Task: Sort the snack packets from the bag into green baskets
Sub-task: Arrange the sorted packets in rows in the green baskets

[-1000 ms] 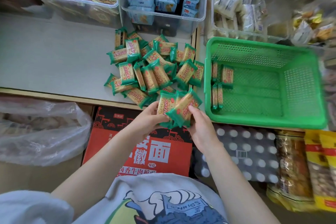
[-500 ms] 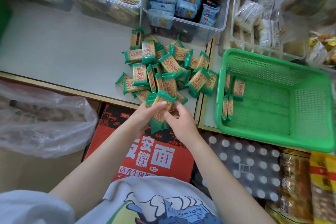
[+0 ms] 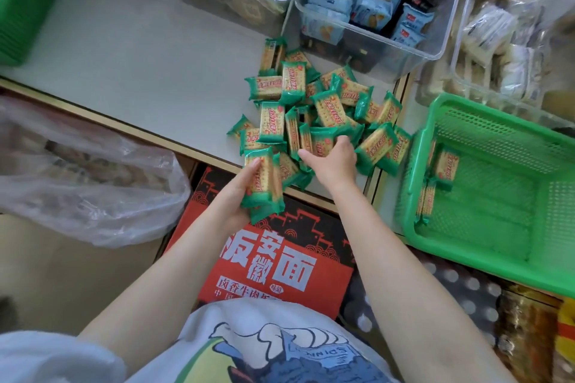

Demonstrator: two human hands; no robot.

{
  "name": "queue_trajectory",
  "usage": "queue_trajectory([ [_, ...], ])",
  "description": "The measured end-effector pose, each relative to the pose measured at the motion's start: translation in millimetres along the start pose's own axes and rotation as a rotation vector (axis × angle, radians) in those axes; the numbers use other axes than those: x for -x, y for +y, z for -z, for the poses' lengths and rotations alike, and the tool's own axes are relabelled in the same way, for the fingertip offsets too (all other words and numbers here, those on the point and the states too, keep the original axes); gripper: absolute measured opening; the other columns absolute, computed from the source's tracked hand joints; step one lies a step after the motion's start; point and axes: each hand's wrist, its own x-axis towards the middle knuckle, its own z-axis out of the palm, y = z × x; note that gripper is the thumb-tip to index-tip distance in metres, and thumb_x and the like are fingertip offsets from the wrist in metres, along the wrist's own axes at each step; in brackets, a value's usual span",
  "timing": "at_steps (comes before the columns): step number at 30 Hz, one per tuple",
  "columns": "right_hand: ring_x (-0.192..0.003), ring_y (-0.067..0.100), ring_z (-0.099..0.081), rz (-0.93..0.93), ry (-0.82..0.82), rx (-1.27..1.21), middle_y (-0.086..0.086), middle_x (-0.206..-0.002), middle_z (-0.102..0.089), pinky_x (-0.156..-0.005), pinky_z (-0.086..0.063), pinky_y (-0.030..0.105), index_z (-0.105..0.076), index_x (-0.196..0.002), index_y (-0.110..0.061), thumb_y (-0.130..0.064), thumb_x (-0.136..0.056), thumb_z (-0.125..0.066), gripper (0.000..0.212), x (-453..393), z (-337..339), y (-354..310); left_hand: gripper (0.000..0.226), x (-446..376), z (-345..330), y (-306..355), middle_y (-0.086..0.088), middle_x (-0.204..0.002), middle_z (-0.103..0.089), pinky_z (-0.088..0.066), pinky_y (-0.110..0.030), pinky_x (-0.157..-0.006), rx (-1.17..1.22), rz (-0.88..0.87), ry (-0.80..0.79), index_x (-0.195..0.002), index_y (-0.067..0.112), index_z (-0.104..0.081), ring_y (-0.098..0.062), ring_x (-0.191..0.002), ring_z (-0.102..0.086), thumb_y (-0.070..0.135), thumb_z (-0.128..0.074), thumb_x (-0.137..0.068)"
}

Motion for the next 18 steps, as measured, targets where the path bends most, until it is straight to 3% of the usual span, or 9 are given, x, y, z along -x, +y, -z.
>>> queue_trajectory([
  [3,-0.095,0.024,-0.061,-0.018,0.027,-0.135,0.002,-0.103,-0.060,-0.076,-0.052,0.038,-0.054,-0.108,-0.013,-0.035,-0.087,-0.071,0.035,6.3,7.0,10.1,0.044,-3.8,9.2,-0.4,-0.007,-0.118,-0.073,-0.052,-0.044,-0.092,0.015,0.004,-0.024,-0.125,0.018,-0.065,-0.024,-0.104,-0.072,0.045,-0.063,-0.091],
  [5,-0.091,0.021,-0.062,-0.051,0.024,-0.182,-0.002,-0.098,-0.061,-0.064,-0.044,0.029,-0.056,-0.106,-0.015,-0.028,-0.090,-0.068,0.023,12.2,13.7,21.8,0.043,-5.4,12.5,-2.2,-0.008,-0.122,-0.071,-0.050,-0.045,-0.098,0.012,0.010,-0.041,-0.125,0.017,-0.065,-0.025,-0.109,-0.070,0.043,-0.063,-0.090],
  [9,-0.093,0.015,-0.055,-0.017,-0.044,-0.213,-0.003,-0.107,-0.058,-0.067,-0.039,0.024,-0.055,-0.117,-0.015,-0.037,-0.094,-0.066,0.034,20.1,13.5,33.2,0.037,-5.0,5.9,-9.4,-0.007,-0.119,-0.073,-0.051,-0.043,-0.097,-0.051,0.003,0.018,-0.123,0.016,-0.066,-0.022,-0.105,-0.071,0.039,-0.062,-0.095],
  [12,-0.100,0.017,-0.055,-0.023,-0.060,-0.199,-0.002,-0.113,-0.057,-0.079,-0.046,0.031,-0.054,-0.128,-0.014,-0.038,-0.094,-0.066,0.043,18.5,7.6,27.3,0.036,-5.0,-4.5,-11.7,-0.006,-0.113,-0.075,-0.053,-0.041,-0.091,-0.058,-0.015,0.072,-0.123,0.016,-0.065,-0.022,-0.105,-0.071,0.039,-0.062,-0.096],
  [14,-0.092,0.019,-0.059,-0.046,-0.021,-0.180,0.000,-0.106,-0.062,-0.071,-0.050,0.033,-0.059,-0.119,-0.012,-0.034,-0.097,-0.062,0.032,17.0,9.3,24.9,0.033,-4.9,-10.2,-10.7,-0.005,-0.109,-0.076,-0.054,-0.041,-0.090,-0.049,-0.028,0.082,-0.121,0.017,-0.066,-0.022,-0.102,-0.072,0.038,-0.063,-0.096],
  [16,-0.079,0.018,-0.057,-0.059,0.043,-0.262,-0.001,-0.089,-0.060,-0.057,-0.041,0.028,-0.061,-0.103,-0.012,-0.030,-0.097,-0.059,0.019,18.6,17.1,27.0,0.031,-5.3,-11.8,-10.4,-0.005,-0.108,-0.076,-0.054,-0.042,-0.092,-0.045,-0.034,0.093,-0.119,0.017,-0.067,-0.022,-0.101,-0.072,0.037,-0.063,-0.095],
  [18,-0.073,0.013,-0.056,-0.037,0.085,-0.429,-0.005,-0.083,-0.060,-0.057,-0.038,0.024,-0.062,-0.097,-0.014,-0.028,-0.096,-0.061,0.014,23.2,28.2,29.0,0.030,-6.3,-10.7,-11.0,-0.005,-0.108,-0.076,-0.053,-0.043,-0.094,-0.040,-0.035,0.097,-0.118,0.017,-0.067,-0.022,-0.101,-0.072,0.037,-0.063,-0.095],
])
